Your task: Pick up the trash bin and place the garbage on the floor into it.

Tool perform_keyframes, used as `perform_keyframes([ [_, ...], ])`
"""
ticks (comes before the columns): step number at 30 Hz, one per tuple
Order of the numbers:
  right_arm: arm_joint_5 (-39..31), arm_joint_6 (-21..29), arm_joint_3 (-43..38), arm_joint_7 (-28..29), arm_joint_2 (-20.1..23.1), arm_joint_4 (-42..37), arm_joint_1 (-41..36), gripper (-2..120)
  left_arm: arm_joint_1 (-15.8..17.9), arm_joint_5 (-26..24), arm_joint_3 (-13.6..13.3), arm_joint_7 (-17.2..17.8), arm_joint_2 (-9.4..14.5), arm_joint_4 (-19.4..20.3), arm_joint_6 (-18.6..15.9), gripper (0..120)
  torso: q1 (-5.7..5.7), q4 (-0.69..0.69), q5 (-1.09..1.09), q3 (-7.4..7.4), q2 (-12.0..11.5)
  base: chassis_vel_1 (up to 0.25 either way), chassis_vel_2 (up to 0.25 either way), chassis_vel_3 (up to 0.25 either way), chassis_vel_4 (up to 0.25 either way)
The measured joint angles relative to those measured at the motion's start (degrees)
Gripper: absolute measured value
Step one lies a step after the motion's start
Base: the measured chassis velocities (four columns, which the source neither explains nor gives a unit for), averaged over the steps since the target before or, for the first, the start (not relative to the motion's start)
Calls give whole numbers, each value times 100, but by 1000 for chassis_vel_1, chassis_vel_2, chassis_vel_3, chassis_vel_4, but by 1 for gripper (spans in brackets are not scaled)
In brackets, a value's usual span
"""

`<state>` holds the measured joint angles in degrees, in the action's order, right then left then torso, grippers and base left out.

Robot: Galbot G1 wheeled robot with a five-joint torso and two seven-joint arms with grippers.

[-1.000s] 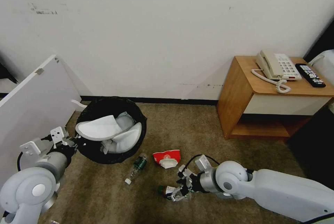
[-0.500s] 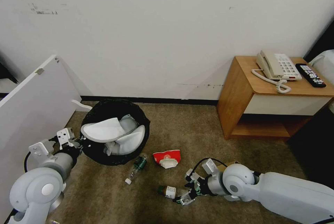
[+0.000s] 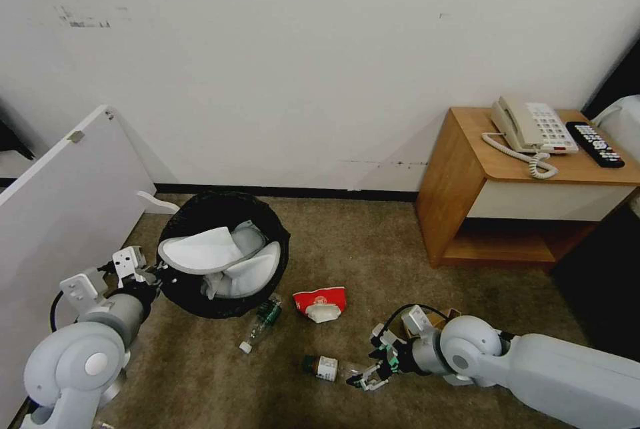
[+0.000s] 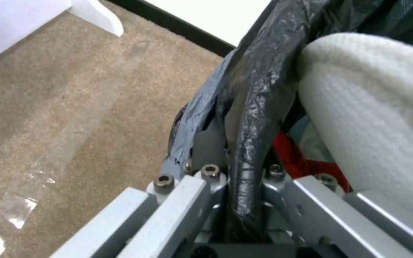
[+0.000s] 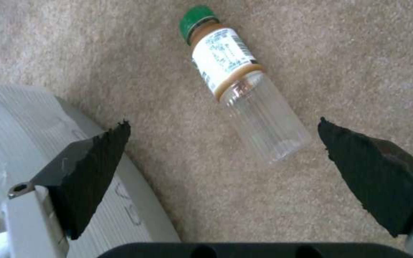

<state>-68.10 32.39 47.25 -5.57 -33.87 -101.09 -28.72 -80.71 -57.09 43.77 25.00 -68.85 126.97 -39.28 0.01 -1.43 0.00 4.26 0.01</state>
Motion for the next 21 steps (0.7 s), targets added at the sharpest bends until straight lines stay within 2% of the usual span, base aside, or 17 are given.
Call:
perform_keyframes([
  [14, 231, -5, 123, -317, -261, 623, 118, 100, 94, 75, -131, -74, -25, -167, 38, 1, 0, -1, 0, 0, 0, 0, 0, 0, 0],
  [21, 391, 41, 596, -433, -710, 979, 555, 100, 114, 109, -131, -122, -55, -239, 65, 1, 0, 0, 0, 0, 0, 0, 0, 0, 0],
])
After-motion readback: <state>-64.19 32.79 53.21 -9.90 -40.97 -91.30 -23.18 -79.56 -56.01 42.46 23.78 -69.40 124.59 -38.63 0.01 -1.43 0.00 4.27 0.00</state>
